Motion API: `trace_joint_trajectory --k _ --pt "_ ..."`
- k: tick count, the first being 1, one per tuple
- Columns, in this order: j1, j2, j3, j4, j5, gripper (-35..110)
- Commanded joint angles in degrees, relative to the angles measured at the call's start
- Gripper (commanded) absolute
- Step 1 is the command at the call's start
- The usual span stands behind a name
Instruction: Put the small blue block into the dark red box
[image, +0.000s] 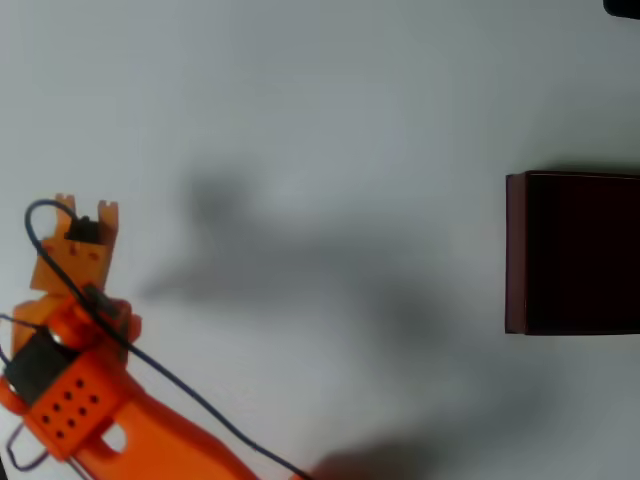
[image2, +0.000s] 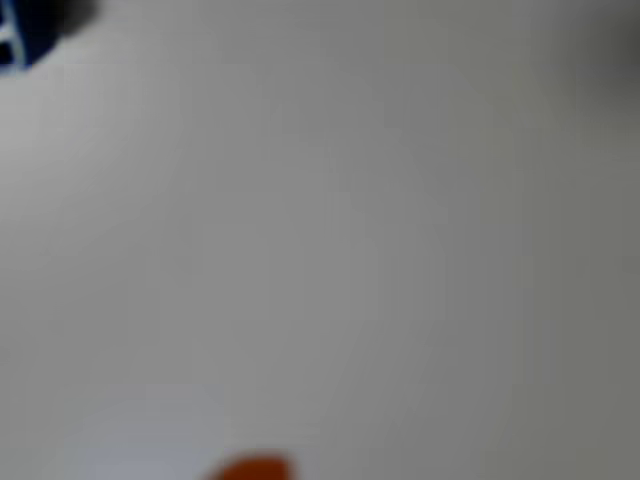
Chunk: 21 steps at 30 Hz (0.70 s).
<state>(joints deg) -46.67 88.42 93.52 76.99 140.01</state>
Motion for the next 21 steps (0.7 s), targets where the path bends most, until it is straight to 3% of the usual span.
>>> trace_joint_trajectory --k 1,10,17,21 --pt "-0.4 -5.4 -10.6 3.7 2.1 21" --pt "-3.8 -21.0 -34.1 13.1 11.2 23" --pt "-6.5 -32.2 -49.3 14.0 13.2 23" --pt "-6.3 -46.2 -73.3 26.0 9.2 23"
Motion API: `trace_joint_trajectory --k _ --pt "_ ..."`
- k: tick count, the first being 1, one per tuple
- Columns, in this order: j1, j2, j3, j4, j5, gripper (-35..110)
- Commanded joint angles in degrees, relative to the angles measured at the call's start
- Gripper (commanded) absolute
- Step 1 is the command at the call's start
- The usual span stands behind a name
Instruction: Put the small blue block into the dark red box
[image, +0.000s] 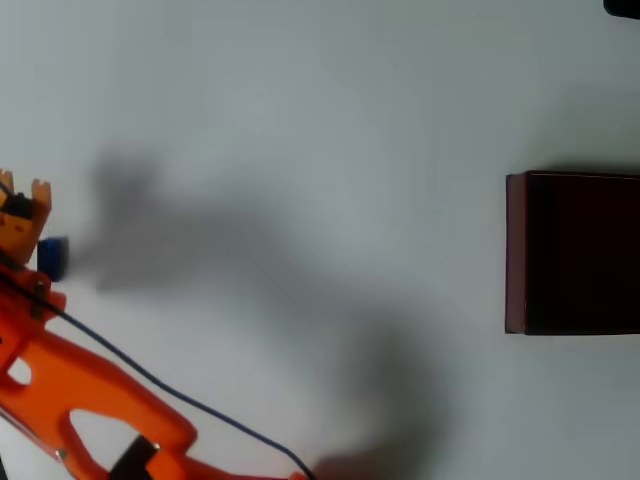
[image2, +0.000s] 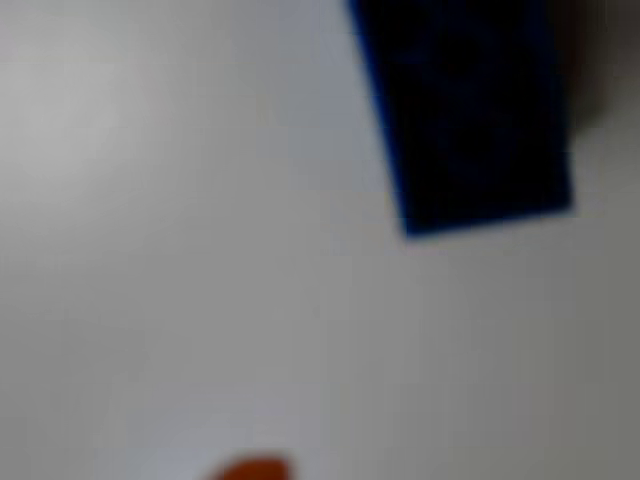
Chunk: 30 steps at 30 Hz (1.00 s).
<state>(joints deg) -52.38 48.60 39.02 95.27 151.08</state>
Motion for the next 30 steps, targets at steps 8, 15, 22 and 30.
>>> trace_joint_trajectory --k 8,15,22,30 --pt "0.8 -7.9 -17.8 7.6 -8.1 23" --pt "0.8 -10.5 -20.6 7.6 -7.2 23" --pt "1.6 -14.6 -25.1 7.6 -9.1 23" --pt "2.9 -18.6 -29.1 7.6 -11.2 22"
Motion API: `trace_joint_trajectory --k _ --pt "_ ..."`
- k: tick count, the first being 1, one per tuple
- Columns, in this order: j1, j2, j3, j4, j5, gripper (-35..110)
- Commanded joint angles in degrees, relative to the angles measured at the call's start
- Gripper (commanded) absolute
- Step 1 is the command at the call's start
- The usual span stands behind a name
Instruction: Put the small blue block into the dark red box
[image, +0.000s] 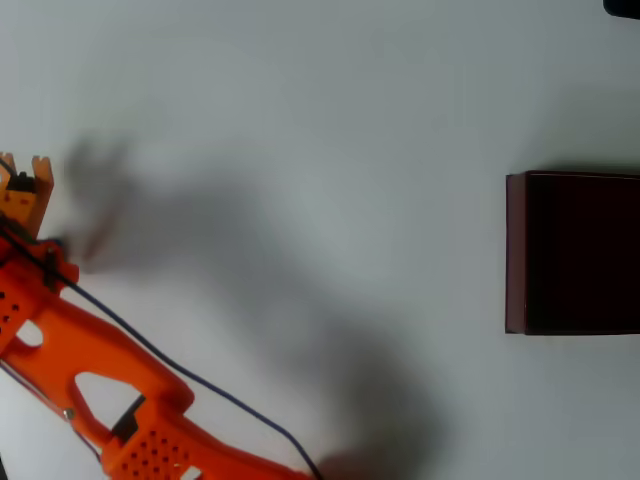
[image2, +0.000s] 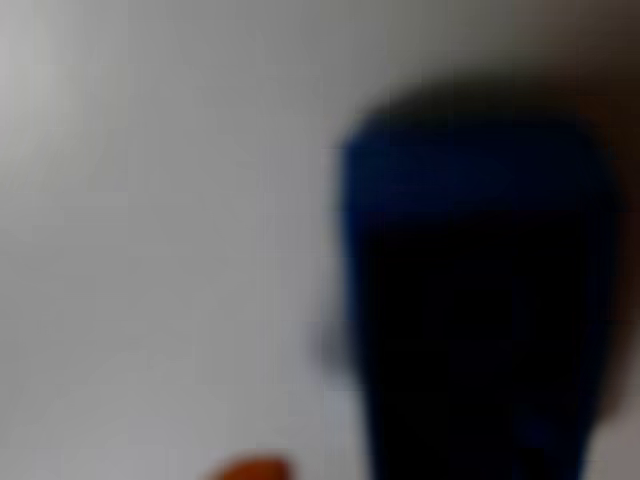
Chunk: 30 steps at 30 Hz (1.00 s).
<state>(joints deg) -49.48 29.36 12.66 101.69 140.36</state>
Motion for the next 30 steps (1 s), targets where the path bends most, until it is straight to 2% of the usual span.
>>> trace_joint_trajectory --k 1,6,8,11,14,19,27,30 --pt "0.2 0.3 -2.9 1.1 -0.9 21" --pt "1.1 -1.8 -3.9 1.2 -1.8 11" --pt "1.6 -3.9 -6.6 1.2 -4.4 0" --pt "2.3 -8.7 -13.4 1.4 -6.9 0" --pt "3.0 -7.0 -12.6 1.8 -9.7 0" --pt "7.1 18.0 15.6 1.8 -18.5 1" --pt "27.9 55.1 55.7 1.0 -54.1 1" --pt "38.2 65.9 69.3 -5.6 -67.9 1"
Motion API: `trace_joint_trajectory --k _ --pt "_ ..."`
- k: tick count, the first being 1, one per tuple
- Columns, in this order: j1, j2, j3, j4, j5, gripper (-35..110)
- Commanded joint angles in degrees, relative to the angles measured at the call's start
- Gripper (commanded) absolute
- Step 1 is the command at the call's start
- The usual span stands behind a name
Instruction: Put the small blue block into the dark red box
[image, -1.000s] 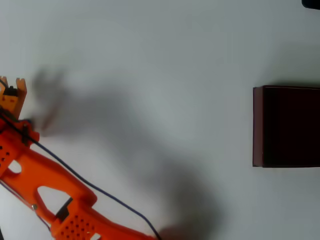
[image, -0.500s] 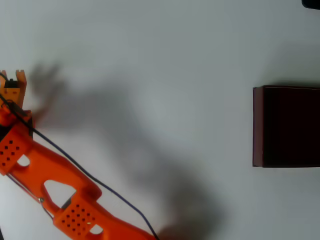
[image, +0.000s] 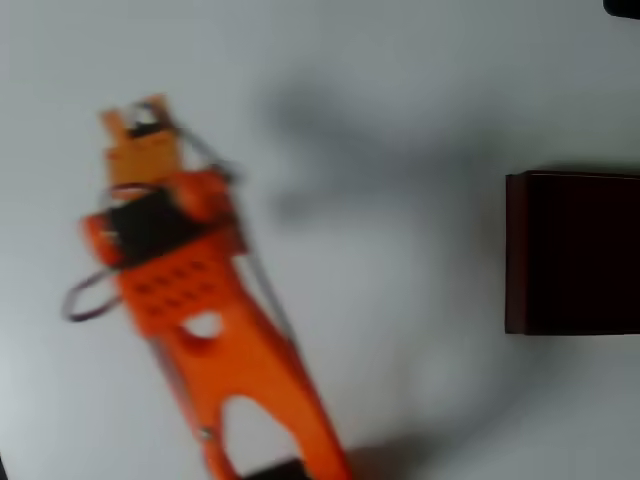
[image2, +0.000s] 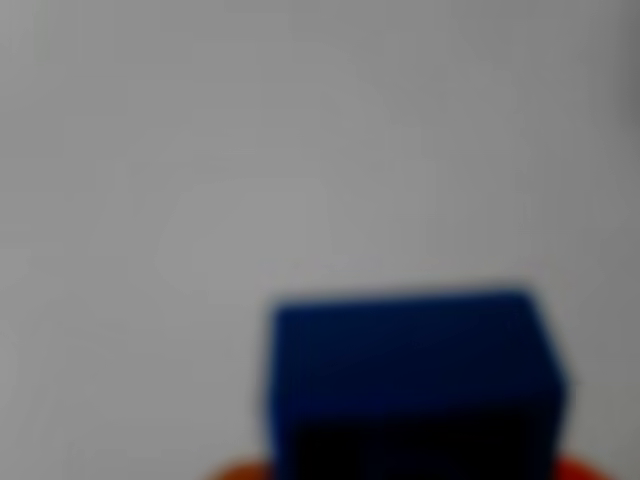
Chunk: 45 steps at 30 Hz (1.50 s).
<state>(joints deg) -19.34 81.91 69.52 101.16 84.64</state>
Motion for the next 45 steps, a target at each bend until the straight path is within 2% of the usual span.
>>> trace_joint_trajectory --k 1,5,9,15,21,22,23,27,33,40,45 --pt "11.6 17.5 17.8 -9.2 -16.8 1" --pt "25.0 33.0 36.7 -22.2 -30.6 0" --pt "40.2 38.3 43.0 -26.9 -42.6 0" --pt "55.8 26.7 37.6 -33.4 -53.3 0" --pt "60.9 6.0 22.1 -33.7 -58.3 3" --pt "60.9 4.5 21.4 -34.2 -58.8 13" --pt "60.9 3.8 21.4 -34.4 -58.8 16" --pt "59.3 7.2 25.5 -34.0 -59.9 21" --pt "51.1 22.8 34.8 -30.9 -63.6 18" --pt "30.9 60.0 57.0 -29.1 -67.0 17" --pt "17.5 80.1 70.8 -29.3 -71.5 7"
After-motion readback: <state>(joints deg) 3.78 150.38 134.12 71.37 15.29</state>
